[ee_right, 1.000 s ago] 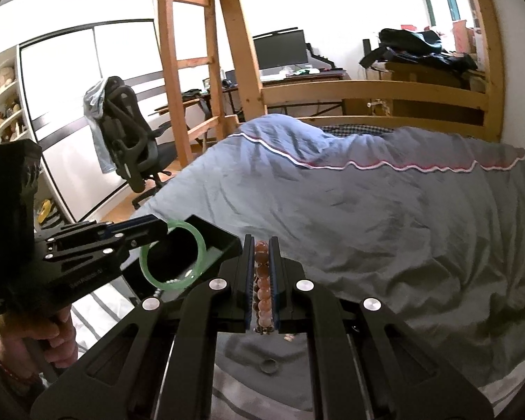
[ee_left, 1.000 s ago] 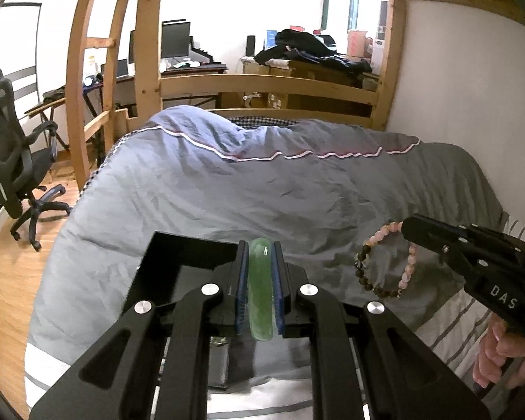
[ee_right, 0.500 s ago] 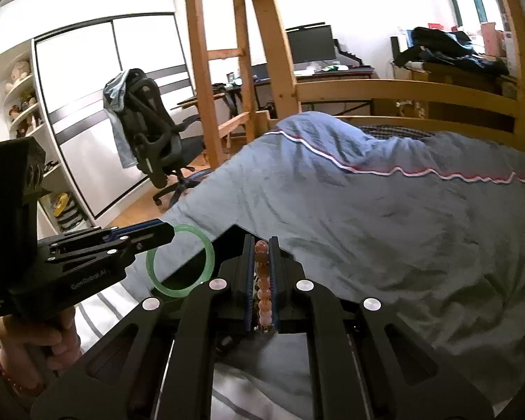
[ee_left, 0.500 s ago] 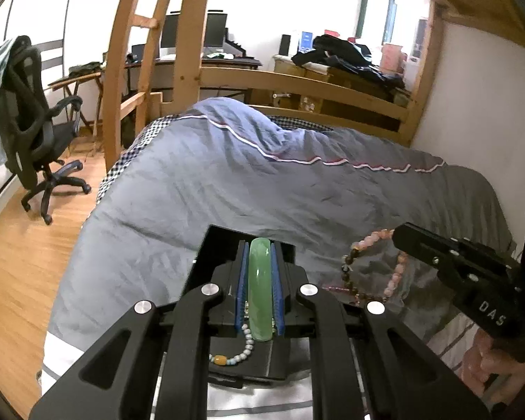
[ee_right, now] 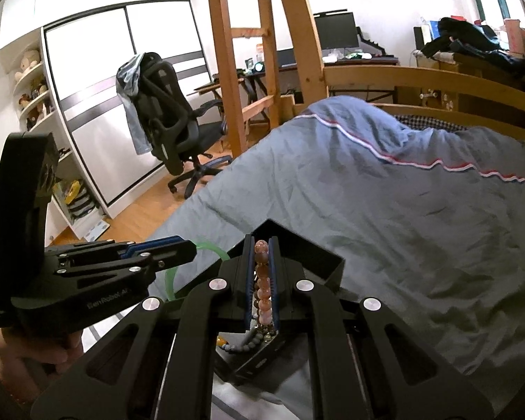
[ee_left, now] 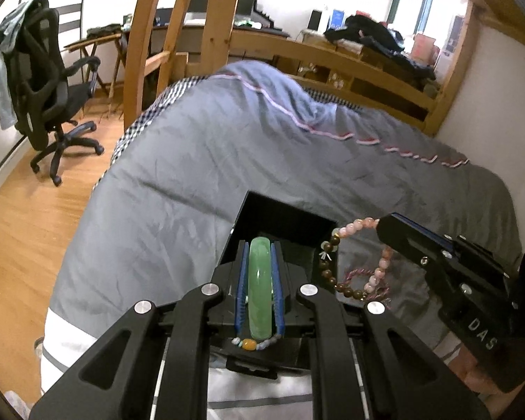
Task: Organize jewelry
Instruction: 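Lower the green bangle into the black box with the left tool while the right drops its bracelet in, then move the left tool to the pink bead bracelet while the right moves over the silver ring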
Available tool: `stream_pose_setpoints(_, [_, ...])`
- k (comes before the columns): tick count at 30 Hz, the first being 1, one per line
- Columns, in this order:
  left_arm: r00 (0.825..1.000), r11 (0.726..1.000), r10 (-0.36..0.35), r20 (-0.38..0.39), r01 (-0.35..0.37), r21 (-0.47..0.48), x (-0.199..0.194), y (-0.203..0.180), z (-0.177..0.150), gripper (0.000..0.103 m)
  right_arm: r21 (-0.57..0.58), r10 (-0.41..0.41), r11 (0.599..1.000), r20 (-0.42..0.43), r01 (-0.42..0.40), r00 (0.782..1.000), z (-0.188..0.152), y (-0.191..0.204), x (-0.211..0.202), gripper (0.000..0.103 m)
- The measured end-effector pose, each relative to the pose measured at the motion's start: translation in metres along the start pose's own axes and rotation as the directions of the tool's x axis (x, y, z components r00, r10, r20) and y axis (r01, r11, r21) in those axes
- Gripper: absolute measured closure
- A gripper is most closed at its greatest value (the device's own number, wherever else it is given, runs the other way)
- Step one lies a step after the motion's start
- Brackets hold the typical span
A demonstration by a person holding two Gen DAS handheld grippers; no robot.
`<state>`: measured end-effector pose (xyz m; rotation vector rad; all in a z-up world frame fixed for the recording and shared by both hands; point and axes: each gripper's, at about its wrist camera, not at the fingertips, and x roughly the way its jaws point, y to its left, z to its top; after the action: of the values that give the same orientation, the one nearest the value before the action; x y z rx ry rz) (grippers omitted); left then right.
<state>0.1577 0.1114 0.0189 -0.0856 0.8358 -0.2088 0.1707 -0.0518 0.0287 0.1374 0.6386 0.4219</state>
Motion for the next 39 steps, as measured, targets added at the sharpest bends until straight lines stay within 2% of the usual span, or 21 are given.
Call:
stream_pose_setpoints(7, [0.999, 0.999, 0.030, -0.039, -0.032, -0.030, 0.006, 0.009, -0.001, 0.091, -0.003, 0.014, 1.000, -0.058, -0.014, 0.998, -0.010, 0.002, 0.019, 0.094])
stream_pose_setpoints(11, [0.999, 0.999, 0.027, -0.029, -0.028, -0.040, 0.005, 0.010, -0.001, 0.091, 0.021, 0.036, 0.999, -0.093, -0.034, 0.995, -0.014, 0.001, 0.027, 0.094])
stream_pose_setpoints(13, [0.999, 0.998, 0.034, 0.009, -0.034, -0.045, -0.002, 0.009, 0.001, 0.079, 0.039, 0.045, 0.998, -0.098, -0.042, 0.994, -0.014, -0.003, 0.027, 0.092])
stream_pose_setpoints(14, [0.999, 0.998, 0.035, 0.027, -0.034, -0.044, -0.004, 0.010, 0.002, 0.065, 0.050, 0.042, 0.998, -0.092, -0.037, 0.995, -0.013, -0.006, 0.025, 0.091])
stream_pose_setpoints(15, [0.998, 0.998, 0.041, 0.044, -0.040, -0.042, -0.007, 0.009, 0.002, 0.059, 0.057, 0.041, 0.998, -0.084, -0.037, 0.996, -0.012, -0.009, 0.022, 0.086])
stream_pose_setpoints(16, [0.997, 0.998, 0.047, 0.056, -0.045, -0.039, -0.009, 0.008, 0.002, 0.058, 0.064, 0.041, 0.997, -0.074, -0.036, 0.996, -0.011, -0.012, 0.019, 0.073])
stream_pose_setpoints(17, [0.997, 0.998, 0.046, 0.066, -0.044, -0.038, -0.011, 0.007, 0.002, 0.055, 0.070, 0.031, 0.997, -0.058, -0.027, 0.998, -0.009, -0.016, 0.014, 0.065])
stream_pose_setpoints(19, [0.996, 0.999, 0.039, 0.078, -0.037, -0.036, -0.011, 0.005, 0.002, 0.042, 0.086, -0.020, 0.996, -0.005, 0.020, 1.000, -0.004, -0.025, -0.001, 0.024])
stream_pose_setpoints(20, [0.995, 0.999, 0.043, 0.093, -0.041, -0.031, -0.013, 0.003, 0.002, 0.030, 0.093, -0.041, 0.995, 0.017, 0.040, 0.999, -0.002, -0.030, -0.007, 0.017])
stream_pose_setpoints(21, [0.992, 0.998, 0.054, 0.113, -0.052, -0.026, -0.015, 0.001, 0.002, 0.025, 0.100, -0.066, 0.993, 0.038, 0.062, 0.997, 0.001, -0.036, -0.015, 0.009])
stream_pose_setpoints(22, [0.990, 0.998, 0.061, 0.129, -0.059, -0.022, -0.017, 0.000, 0.002, 0.015, 0.104, -0.089, 0.991, 0.042, 0.084, 0.995, 0.004, -0.042, -0.023, 0.007])
stream_pose_setpoints(24, [0.983, 0.998, 0.059, 0.171, -0.060, -0.002, -0.021, -0.008, 0.002, 0.009, 0.107, -0.125, 0.987, 0.033, 0.121, 0.992, 0.007, -0.054, -0.033, 0.004])
stream_pose_setpoints(27, [0.982, 0.999, 0.037, 0.188, -0.040, 0.017, -0.019, -0.016, 0.002, 0.006, 0.099, -0.183, 0.979, 0.033, 0.179, 0.982, 0.007, -0.071, -0.054, 0.004])
stream_pose_setpoints(30, [0.986, 0.999, 0.005, 0.169, -0.011, 0.037, -0.010, -0.031, 0.000, 0.006, 0.106, -0.221, 0.970, 0.030, 0.217, 0.975, 0.001, -0.089, -0.073, 0.004])
stream_pose_setpoints(34, [0.986, 0.997, -0.060, 0.155, 0.052, 0.054, 0.004, -0.055, -0.005, 0.006, 0.111, -0.233, 0.967, 0.008, 0.231, 0.972, -0.018, -0.103, -0.089, 0.004])
stream_pose_setpoints(39, [0.977, 0.983, -0.099, 0.190, 0.067, 0.171, 0.013, -0.094, -0.016, 0.006, 0.080, -0.211, 0.974, -0.036, 0.213, 0.977, -0.062, -0.106, -0.099, 0.004])
